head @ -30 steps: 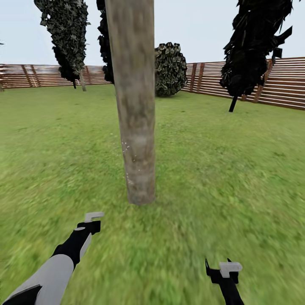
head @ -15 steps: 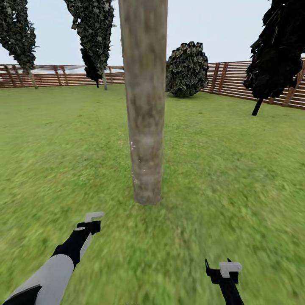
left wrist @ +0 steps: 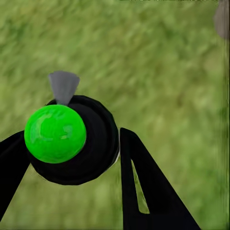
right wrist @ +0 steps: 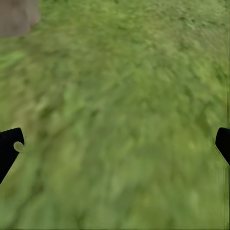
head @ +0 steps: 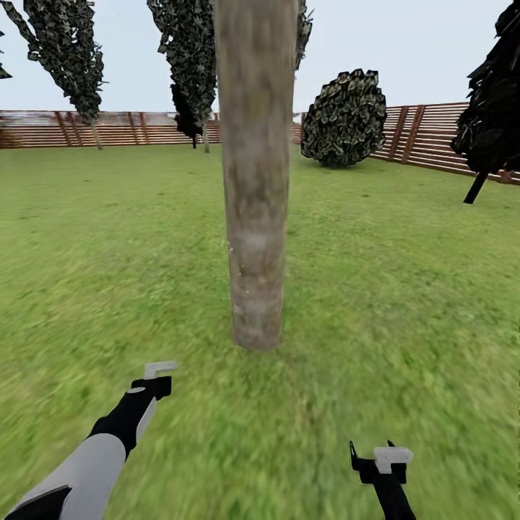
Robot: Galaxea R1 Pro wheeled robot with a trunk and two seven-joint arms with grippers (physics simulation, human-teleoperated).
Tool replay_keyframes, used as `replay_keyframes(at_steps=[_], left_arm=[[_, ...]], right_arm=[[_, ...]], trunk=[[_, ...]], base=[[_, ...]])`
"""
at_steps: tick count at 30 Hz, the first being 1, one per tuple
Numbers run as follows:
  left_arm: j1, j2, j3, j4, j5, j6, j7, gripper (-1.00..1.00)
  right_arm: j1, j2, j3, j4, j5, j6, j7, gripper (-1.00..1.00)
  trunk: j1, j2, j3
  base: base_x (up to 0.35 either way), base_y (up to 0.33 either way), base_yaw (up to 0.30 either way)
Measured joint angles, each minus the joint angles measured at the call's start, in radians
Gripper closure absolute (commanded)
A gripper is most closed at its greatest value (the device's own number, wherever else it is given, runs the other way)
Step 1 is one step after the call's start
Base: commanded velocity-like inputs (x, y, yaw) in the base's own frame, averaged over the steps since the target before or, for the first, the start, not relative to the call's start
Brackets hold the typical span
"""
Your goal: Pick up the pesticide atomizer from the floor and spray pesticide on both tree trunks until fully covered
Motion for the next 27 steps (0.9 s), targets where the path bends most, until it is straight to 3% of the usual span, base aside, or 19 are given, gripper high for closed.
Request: replay_keyframes(at_steps=[22, 27], left_arm=[[0.0, 0.0, 0.0, 0.0, -0.001, 0.0, 0.0, 1.0], [0.0, 0.0, 0.0, 0.0, 0.0, -0.001, 0.0, 1.0]], right_arm=[[0.0, 0.0, 0.0, 0.0, 0.0, 0.0, 0.0, -1.0], [0.0, 0.0, 0.0, 0.0, 0.0, 0.0, 0.0, -1.0]], trunk=[[0.0, 0.0, 0.0], [0.0, 0.0, 0.0]], base=[[0.004, -0.274, 0.002], [0.0, -0.274, 0.184]])
